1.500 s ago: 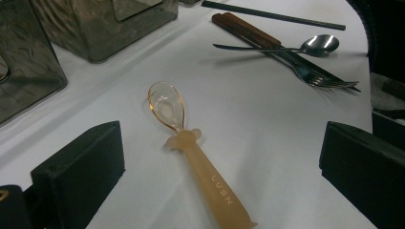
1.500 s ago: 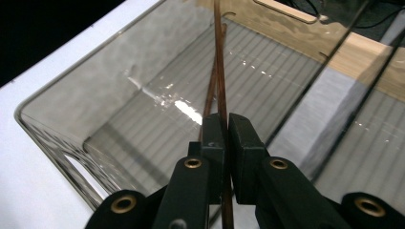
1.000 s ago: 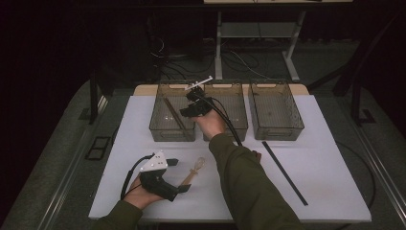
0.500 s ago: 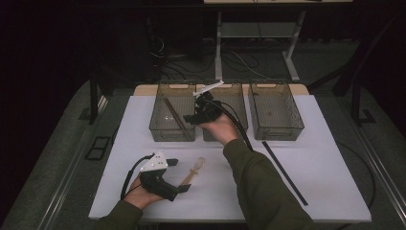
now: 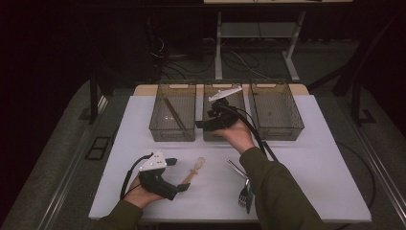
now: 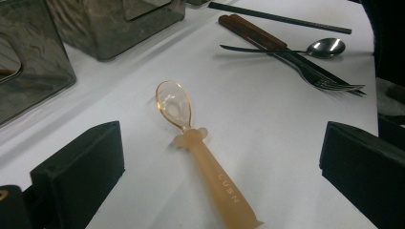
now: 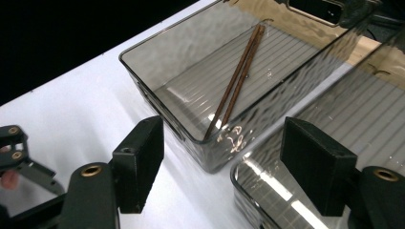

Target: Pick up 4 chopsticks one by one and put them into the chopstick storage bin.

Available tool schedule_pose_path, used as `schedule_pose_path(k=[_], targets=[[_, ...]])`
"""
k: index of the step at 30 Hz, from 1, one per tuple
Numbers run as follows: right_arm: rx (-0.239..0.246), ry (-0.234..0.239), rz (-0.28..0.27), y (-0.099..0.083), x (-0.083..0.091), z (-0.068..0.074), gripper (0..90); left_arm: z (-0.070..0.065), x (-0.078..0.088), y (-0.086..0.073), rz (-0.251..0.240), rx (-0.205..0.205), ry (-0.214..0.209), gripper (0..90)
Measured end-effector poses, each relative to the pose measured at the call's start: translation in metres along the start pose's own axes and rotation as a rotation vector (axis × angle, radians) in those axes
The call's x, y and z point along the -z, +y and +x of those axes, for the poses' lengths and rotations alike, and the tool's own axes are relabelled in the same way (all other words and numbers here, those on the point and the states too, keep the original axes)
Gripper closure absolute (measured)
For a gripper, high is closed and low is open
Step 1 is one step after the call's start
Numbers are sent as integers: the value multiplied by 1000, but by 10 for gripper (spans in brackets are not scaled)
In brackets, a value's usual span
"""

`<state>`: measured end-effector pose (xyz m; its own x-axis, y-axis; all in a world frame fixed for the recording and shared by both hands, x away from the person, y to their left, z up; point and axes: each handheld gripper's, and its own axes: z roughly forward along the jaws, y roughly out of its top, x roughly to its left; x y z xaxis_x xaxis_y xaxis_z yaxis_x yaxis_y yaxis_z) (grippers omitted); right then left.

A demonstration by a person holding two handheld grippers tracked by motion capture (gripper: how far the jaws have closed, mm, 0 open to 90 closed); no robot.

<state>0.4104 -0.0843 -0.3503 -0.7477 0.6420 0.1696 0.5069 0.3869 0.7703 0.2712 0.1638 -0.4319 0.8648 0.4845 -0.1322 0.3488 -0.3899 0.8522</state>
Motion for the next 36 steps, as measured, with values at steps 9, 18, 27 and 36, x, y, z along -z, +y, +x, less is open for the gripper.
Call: schedule_pose_path(k=[9,18,27,36], targets=[[15,15,-28,-20,24,-2,305,2,1,0,-3,7,11,0],[13,27,-35,-47,52,-9,302,3,1,-1,4,9,23,0],[9,28,-60,-75,76,-17,300,2,0,0,10,-7,21,0],[12,31,-67,-107,102,-22,299,2,-1,-1,31,-8,31,0]])
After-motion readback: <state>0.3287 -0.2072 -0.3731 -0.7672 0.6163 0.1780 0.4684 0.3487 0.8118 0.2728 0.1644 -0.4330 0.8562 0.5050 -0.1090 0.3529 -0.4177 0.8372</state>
